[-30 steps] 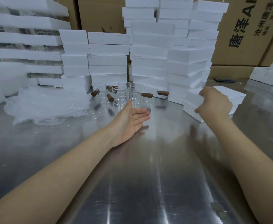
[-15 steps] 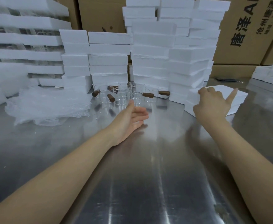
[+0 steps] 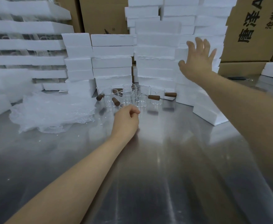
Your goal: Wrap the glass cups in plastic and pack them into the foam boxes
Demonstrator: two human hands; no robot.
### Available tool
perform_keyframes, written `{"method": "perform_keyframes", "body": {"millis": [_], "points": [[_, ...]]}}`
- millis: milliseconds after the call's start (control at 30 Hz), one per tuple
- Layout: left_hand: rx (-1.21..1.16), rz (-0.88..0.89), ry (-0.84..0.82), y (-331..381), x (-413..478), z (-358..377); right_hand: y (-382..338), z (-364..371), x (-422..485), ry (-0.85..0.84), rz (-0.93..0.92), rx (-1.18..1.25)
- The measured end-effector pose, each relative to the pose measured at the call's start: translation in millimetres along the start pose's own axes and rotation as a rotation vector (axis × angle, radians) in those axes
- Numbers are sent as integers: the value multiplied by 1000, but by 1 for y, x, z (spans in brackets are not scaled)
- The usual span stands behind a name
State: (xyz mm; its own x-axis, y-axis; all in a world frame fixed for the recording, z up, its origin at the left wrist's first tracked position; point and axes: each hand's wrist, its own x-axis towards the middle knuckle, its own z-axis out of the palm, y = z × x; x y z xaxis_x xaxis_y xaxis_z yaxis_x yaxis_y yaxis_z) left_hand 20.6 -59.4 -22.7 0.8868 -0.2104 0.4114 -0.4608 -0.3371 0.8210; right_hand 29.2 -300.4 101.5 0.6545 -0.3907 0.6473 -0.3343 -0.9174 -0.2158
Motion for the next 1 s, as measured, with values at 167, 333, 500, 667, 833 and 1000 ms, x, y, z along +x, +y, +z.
{"method": "perform_keyframes", "body": {"millis": [167, 333, 500, 667, 833, 1000], "points": [[-148, -120, 1, 0, 1, 1, -3, 1, 4, 77, 30, 133], [-235, -197, 54, 3, 3, -3, -49, -19, -62, 559, 99, 635], [-348, -247, 289, 6, 4, -20, -67, -9, -178, 244, -607, 461], [-447, -293, 316, -2, 1, -44, -56, -14, -220, -283, -868, 429], [-681, -352, 221, 0, 0, -40, -66, -23, -210, -401, -778, 412], [-776, -370, 51, -1, 1, -40, -61, -27, -151, -77, -439, 642]]}}
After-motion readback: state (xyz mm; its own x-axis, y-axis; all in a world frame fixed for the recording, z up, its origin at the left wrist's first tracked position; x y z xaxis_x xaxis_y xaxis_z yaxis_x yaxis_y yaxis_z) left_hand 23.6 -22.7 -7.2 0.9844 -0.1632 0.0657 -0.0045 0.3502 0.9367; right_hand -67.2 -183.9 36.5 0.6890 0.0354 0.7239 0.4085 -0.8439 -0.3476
